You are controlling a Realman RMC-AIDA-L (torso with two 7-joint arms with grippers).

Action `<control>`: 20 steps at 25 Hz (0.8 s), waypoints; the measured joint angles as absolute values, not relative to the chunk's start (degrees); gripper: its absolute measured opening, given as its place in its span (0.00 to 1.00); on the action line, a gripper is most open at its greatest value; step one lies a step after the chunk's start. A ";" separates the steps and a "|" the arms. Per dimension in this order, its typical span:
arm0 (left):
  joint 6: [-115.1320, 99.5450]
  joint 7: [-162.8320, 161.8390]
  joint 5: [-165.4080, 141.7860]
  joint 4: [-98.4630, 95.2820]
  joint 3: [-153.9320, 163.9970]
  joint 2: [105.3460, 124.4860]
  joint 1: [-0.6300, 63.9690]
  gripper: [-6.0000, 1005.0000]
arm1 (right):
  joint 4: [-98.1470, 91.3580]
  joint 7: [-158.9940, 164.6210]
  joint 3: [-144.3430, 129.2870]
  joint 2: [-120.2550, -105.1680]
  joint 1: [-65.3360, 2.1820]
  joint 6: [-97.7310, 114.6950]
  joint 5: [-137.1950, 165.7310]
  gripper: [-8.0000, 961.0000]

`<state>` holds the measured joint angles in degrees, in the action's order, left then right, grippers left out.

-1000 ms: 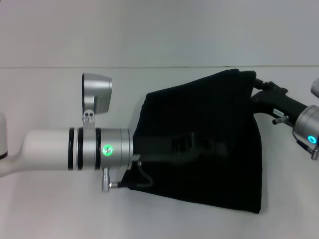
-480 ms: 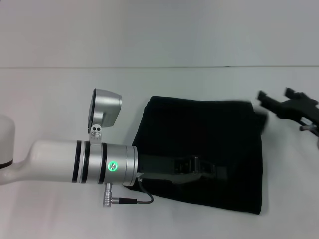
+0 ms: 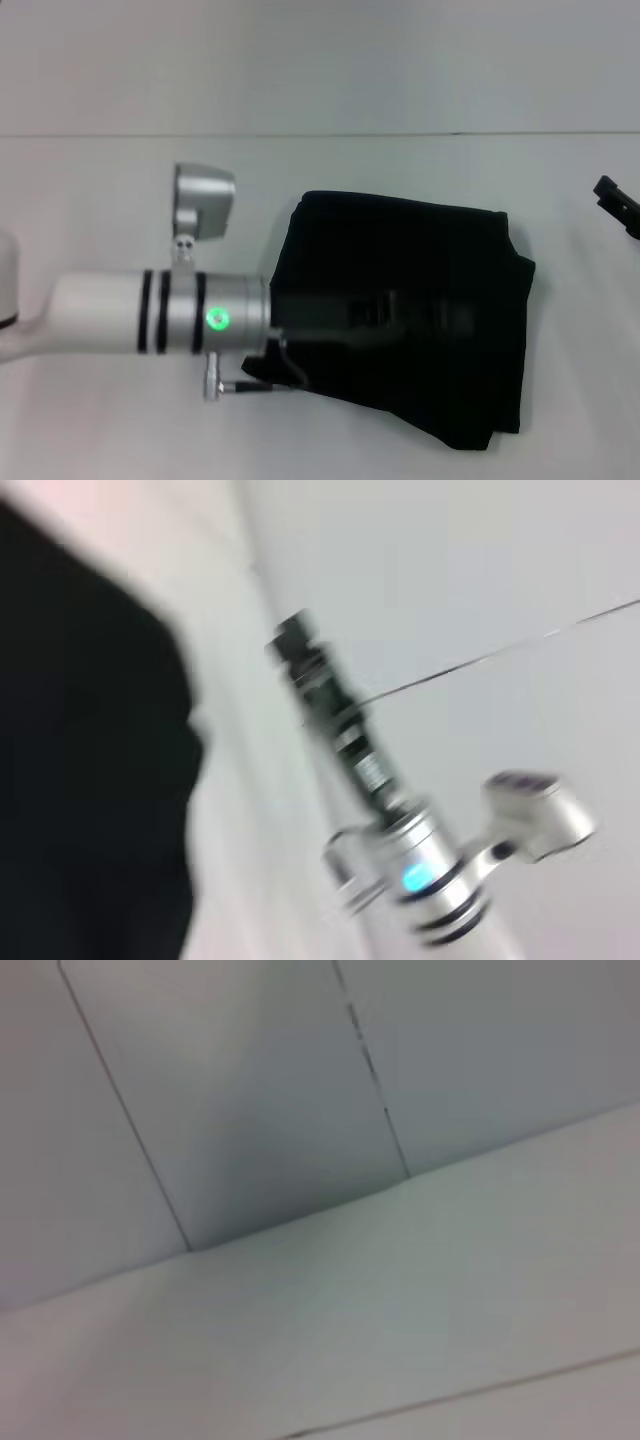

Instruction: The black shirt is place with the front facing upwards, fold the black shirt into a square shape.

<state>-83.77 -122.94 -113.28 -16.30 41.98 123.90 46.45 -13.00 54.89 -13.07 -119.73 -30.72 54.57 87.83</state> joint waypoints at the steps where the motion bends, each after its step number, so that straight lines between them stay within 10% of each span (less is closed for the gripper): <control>1: -84.65 -122.55 -112.72 -16.94 41.66 123.85 46.25 0.08 | -12.98 54.71 -13.15 -119.75 -30.55 55.69 87.95 0.98; 20: -73.47 -122.42 -105.44 -19.56 31.34 115.90 33.13 0.93 | -9.86 47.09 -34.45 -120.05 -31.05 66.20 104.33 0.98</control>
